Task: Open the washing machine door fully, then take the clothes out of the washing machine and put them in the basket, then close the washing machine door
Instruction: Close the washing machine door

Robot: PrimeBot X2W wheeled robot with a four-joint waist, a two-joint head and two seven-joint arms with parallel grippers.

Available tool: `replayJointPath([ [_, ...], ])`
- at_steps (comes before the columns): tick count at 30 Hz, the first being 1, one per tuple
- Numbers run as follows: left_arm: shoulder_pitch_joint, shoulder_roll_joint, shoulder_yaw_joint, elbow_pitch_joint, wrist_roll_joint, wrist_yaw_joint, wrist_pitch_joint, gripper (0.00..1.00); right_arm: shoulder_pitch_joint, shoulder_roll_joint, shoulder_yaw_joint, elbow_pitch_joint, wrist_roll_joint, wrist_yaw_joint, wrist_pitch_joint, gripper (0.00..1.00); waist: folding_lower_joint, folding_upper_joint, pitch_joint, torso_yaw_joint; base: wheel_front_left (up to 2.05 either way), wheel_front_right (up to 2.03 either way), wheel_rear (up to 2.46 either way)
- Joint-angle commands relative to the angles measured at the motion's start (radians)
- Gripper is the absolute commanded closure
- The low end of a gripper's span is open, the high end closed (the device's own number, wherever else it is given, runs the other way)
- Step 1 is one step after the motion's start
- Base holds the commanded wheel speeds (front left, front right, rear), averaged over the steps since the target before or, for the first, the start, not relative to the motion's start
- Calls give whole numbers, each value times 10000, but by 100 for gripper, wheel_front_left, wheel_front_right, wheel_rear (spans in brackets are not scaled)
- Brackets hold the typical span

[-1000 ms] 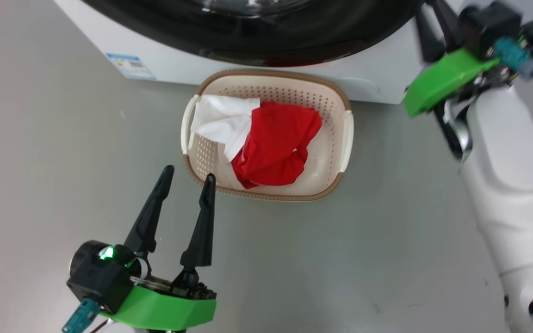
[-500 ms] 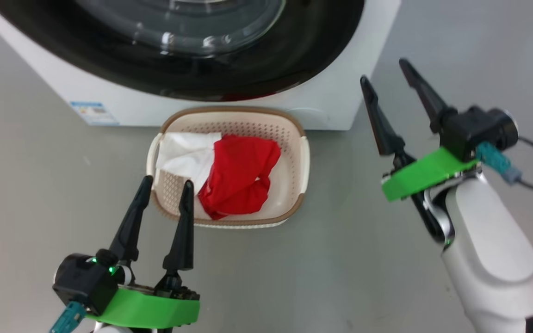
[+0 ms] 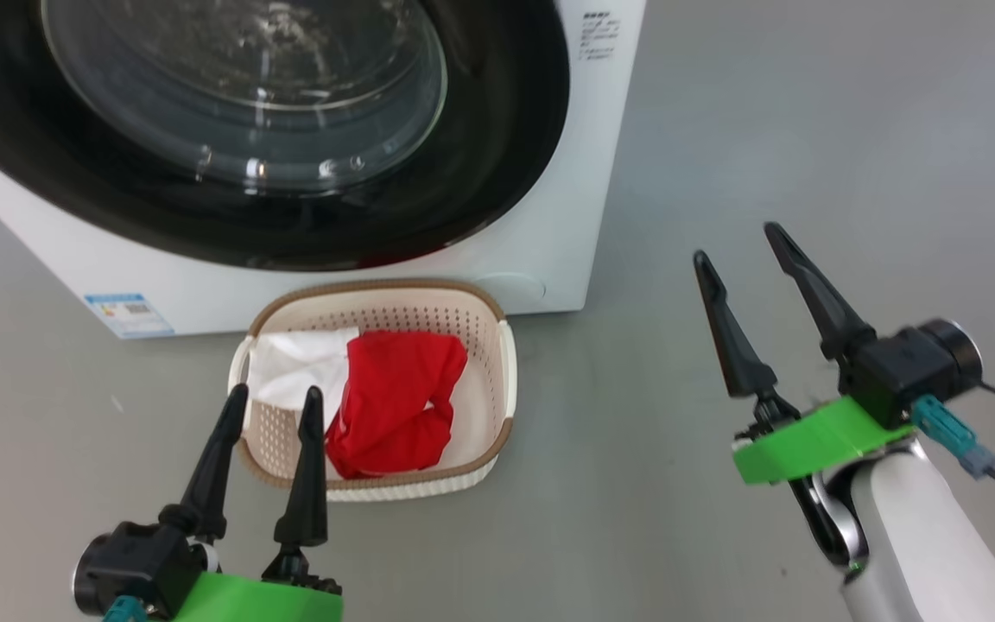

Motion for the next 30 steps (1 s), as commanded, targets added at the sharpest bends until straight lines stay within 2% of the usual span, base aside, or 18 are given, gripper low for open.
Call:
replayJointPath([
  [1, 10, 125, 404, -178, 19, 104, -77, 0, 222, 71, 84, -399, -131, -38, -34, 0, 0, 0, -335, -213, 0, 0, 0],
  [18, 1166, 424, 915, 10, 30, 538, -78, 0, 2489, 72, -655, -1378, -329, -38, -34, 0, 0, 0, -1512, -364, 0, 0, 0],
  [30, 1729, 517, 1077, -50, -15, 586, -78, 0, 3440, 72, -792, -1746, -404, -38, -34, 0, 0, 0, -1949, -444, 0, 0, 0],
])
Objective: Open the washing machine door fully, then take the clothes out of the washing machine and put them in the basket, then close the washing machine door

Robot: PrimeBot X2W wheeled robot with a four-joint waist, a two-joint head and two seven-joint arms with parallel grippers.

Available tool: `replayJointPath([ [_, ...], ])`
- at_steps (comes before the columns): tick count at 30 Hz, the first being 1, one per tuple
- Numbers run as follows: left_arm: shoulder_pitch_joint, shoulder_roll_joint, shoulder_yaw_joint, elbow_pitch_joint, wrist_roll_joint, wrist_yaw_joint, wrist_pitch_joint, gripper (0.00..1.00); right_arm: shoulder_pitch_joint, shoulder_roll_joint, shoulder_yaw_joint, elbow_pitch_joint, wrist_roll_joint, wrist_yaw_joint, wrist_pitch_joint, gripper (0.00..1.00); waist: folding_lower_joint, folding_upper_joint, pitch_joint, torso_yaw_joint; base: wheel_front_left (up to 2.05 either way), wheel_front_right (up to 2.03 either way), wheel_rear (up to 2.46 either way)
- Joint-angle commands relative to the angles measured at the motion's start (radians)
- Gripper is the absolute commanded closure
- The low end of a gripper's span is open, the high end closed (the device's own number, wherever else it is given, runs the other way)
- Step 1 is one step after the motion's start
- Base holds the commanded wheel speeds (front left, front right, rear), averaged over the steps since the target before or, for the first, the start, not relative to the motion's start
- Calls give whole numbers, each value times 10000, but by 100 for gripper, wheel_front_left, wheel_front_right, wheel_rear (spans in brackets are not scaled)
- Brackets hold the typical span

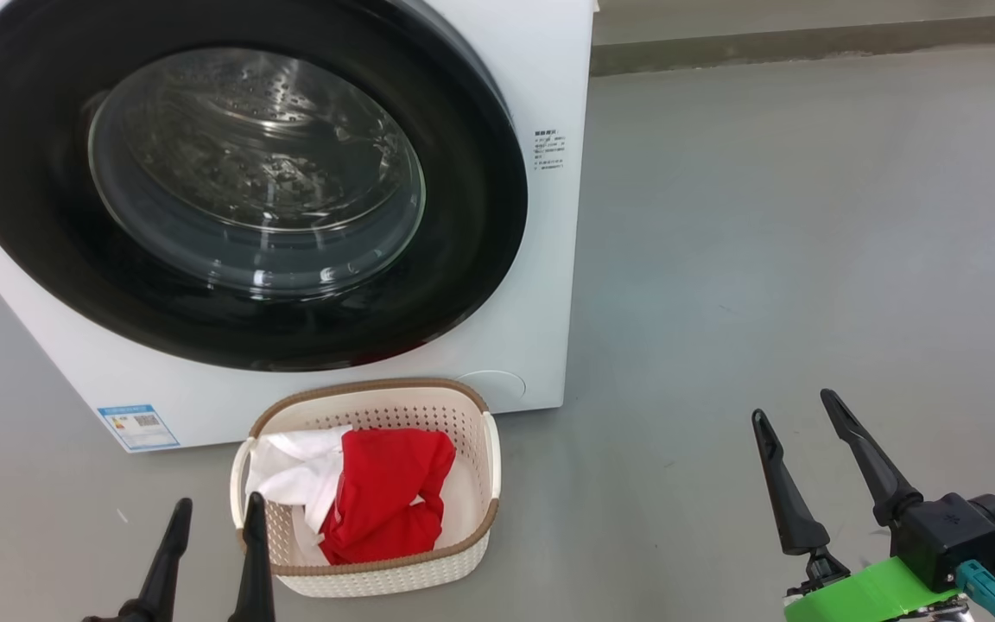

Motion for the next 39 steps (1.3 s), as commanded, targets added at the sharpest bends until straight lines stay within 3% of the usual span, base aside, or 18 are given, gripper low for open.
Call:
replayJointPath([
  [1, -92, 168, 383, -242, 3, 97, -78, 0, -131, -32, 209, -312, -48, -38, -36, 0, 0, 0, -63, -28, 0, 0, 0],
  [22, 101, 380, 291, -425, 54, 157, -51, 0, 50, -32, 272, -329, 162, -38, -36, 0, 0, 0, -181, -2, 0, 0, 0],
  [23, 313, 239, -26, -134, 12, 135, 3, 100, 160, 8, 22, -69, 50, 0, 0, 100, 0, 0, -181, -2, 0, 0, 0],
  [28, 425, -11, -159, 531, -19, 131, 80, 100, 532, 109, 30, 633, 66, 2, 33, 100, 0, 0, -181, -1, 0, 0, 0],
  [35, 305, -46, -41, 609, -746, 9, 285, 100, 450, 50, 25, 667, 951, 0, 182, 100, 23, 0, -181, 32, 0, 0, 0],
  [39, 225, -66, 23, 668, -1161, -61, 398, 100, 382, 18, 20, 716, 1456, -2, 271, 100, 2, 0, -148, 50, 0, 0, 0],
])
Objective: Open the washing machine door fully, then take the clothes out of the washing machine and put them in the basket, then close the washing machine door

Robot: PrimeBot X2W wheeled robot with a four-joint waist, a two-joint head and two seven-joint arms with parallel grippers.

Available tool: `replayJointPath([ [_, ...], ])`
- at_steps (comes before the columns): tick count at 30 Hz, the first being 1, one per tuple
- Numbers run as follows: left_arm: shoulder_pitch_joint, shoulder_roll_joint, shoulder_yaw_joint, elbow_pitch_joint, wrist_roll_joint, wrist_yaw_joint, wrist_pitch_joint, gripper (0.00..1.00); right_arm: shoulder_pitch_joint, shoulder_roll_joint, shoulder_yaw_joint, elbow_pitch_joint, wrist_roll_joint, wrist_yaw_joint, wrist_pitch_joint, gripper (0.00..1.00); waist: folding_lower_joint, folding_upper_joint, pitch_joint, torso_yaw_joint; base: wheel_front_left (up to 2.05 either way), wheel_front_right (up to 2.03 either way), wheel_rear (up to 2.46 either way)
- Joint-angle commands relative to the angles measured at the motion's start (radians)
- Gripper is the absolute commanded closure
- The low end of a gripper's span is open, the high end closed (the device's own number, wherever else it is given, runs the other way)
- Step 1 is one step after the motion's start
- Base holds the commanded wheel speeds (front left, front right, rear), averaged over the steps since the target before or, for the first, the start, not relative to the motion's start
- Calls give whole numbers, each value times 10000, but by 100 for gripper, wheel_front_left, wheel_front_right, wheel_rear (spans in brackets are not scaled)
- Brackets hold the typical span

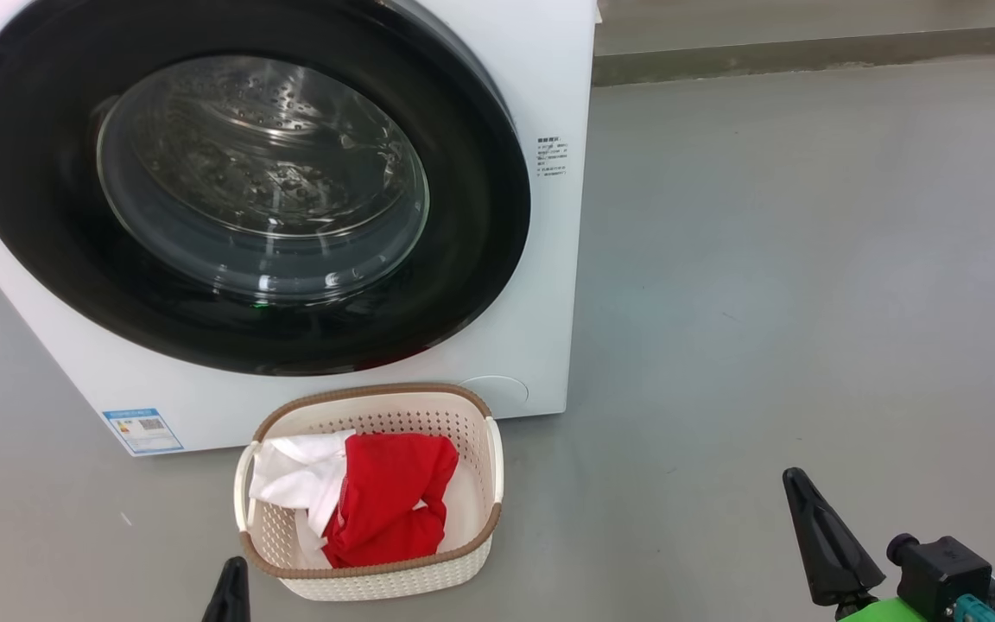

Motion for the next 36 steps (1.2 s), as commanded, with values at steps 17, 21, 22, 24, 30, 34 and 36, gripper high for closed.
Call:
replayJointPath([
  [17, -623, -30, 433, 29, -1933, -392, 509, 100, -635, -230, -61, -63, 2331, -9, 449, 100, -2, 0, 71, 80, 0, 0, 0],
  [21, -699, -50, 499, 79, -2348, -462, 625, 100, -696, -250, -81, -26, 2821, -10, 549, 100, -2, 0, 85, 98, 0, 0, 0],
  [22, -718, -55, 516, 91, -2452, -479, 653, 100, -711, -255, -87, -17, 2944, -11, 574, 100, -2, 0, 89, 103, 0, 0, 0],
  [24, -756, -65, 549, 116, -2659, -515, 711, 100, -742, -264, -98, 1, 3188, -11, 625, 100, -2, 0, 96, 112, 0, 0, 0],
  [30, -870, -95, 649, 190, -3279, -619, 883, 100, -833, -290, -135, 56, 3914, -13, 780, 100, -2, 0, 117, 139, 0, 0, 0],
  [34, -946, -116, 716, 240, -3694, -689, 999, 100, -894, -305, -162, 93, 4399, -14, 886, 100, -2, 0, 131, 158, 0, 0, 0],
  [36, -984, -126, 749, 265, -3902, -724, 1056, 100, -925, -312, -176, 112, 4641, -15, 940, 100, -2, 0, 138, 167, 0, 0, 0],
])
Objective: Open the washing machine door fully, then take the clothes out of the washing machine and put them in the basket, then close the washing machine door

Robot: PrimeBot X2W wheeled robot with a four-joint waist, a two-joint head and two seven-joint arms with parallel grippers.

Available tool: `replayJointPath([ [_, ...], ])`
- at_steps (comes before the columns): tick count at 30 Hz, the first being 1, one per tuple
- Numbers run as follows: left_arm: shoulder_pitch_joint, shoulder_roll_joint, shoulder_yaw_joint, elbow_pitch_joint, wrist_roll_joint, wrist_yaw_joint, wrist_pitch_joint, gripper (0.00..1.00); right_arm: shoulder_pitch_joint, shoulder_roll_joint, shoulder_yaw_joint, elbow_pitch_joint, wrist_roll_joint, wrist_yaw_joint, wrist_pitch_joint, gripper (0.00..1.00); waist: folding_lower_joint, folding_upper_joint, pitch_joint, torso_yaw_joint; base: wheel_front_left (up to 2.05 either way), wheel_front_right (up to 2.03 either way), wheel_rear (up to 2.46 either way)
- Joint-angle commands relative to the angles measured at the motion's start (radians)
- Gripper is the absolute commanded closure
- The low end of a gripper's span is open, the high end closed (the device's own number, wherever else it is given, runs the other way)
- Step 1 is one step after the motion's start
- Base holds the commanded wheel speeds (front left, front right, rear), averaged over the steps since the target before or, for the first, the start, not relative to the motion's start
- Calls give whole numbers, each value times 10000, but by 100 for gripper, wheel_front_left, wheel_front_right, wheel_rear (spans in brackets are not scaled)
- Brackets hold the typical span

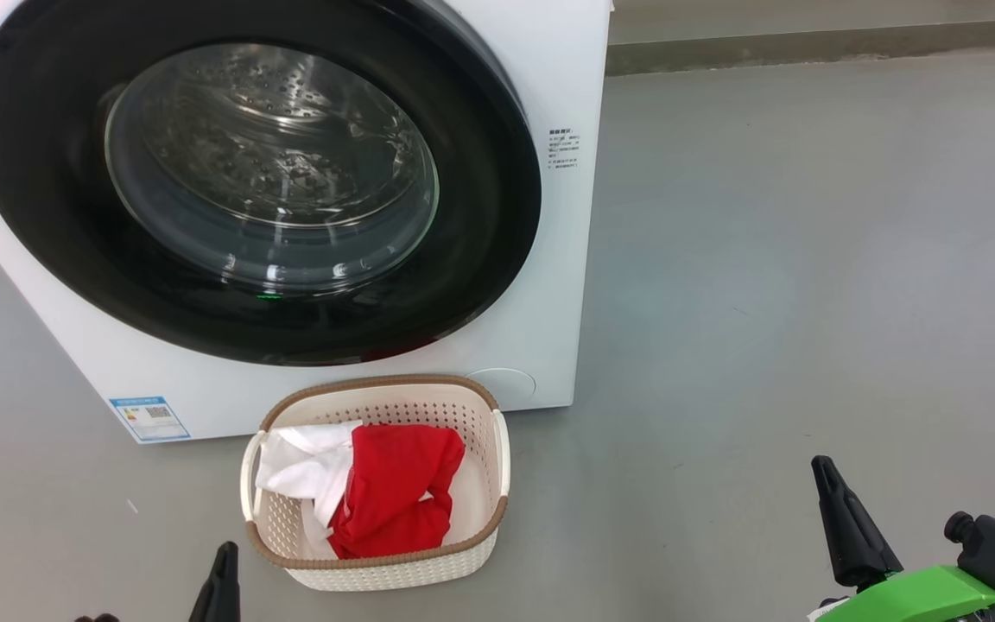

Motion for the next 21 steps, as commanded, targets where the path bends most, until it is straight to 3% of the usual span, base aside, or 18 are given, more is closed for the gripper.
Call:
replayJointPath([
  [1, -445, 61, 234, -177, -299, -117, 73, 100, -563, -134, -30, -209, 359, -15, 84, 100, -1, 0, 6, 8, 0, 0, 0],
  [21, -826, -41, 567, 73, -2371, -467, 649, 100, -871, -188, -196, -21, 2753, -22, 637, 100, -1, 0, 77, 99, 0, 0, 0],
])
